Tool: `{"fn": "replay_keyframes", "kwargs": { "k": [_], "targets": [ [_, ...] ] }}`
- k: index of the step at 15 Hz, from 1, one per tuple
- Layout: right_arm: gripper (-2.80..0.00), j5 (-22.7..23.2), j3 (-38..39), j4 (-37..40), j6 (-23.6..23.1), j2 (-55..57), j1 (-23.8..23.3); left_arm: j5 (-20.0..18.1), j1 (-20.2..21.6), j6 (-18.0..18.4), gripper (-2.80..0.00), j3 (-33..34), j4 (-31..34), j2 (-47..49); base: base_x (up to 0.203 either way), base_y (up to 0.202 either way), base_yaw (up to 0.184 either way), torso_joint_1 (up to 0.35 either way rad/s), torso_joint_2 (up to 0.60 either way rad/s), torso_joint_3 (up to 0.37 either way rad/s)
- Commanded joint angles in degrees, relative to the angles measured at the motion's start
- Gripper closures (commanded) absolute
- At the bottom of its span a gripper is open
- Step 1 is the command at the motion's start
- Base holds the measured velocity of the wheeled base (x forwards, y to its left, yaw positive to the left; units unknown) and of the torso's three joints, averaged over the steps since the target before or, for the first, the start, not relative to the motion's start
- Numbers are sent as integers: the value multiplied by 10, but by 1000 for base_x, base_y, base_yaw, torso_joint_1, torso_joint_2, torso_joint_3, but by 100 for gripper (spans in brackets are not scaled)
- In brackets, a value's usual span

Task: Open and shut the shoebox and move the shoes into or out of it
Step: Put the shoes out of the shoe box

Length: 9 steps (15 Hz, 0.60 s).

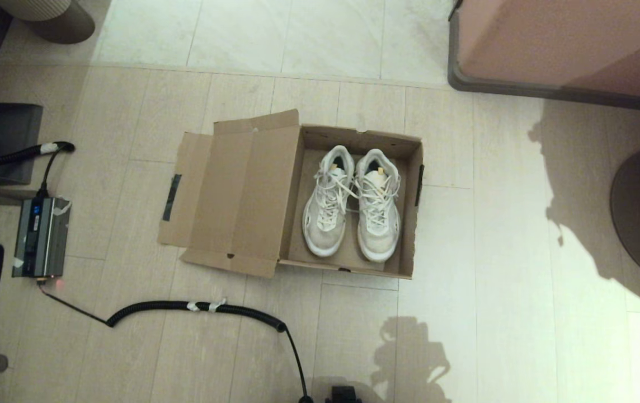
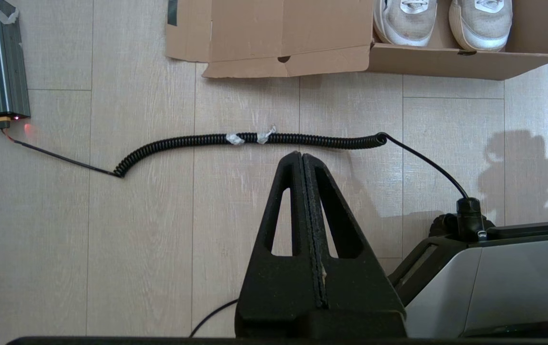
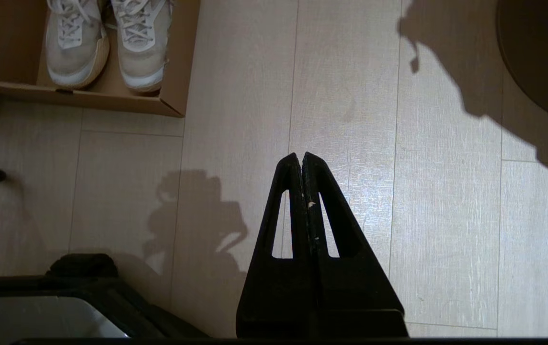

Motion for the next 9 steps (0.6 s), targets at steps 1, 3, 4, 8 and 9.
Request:
{"fn": "replay_keyframes", "kwargs": {
  "k": [1,3,4,8,9],
  "targets": [
    [0,4,0,1,-5,2,0,0,-1,0,0,4,0,1,0,0,0,0,0,0],
    [0,6,-63,10,14,50,0,0,0,0,0,4,0,1,0,0,0,0,0,0],
    [0,10,-110,19,31,109,0,0,0,0,0,4,0,1,0,0,0,0,0,0],
    [0,44,-258,16,98,424,9,0,0,0,0,4,-1,1,0,0,0,0,0,0],
    [0,52,-289,-3,134,493,23,0,0,0,0,4,-1,1,0,0,0,0,0,0]
  ]
}}
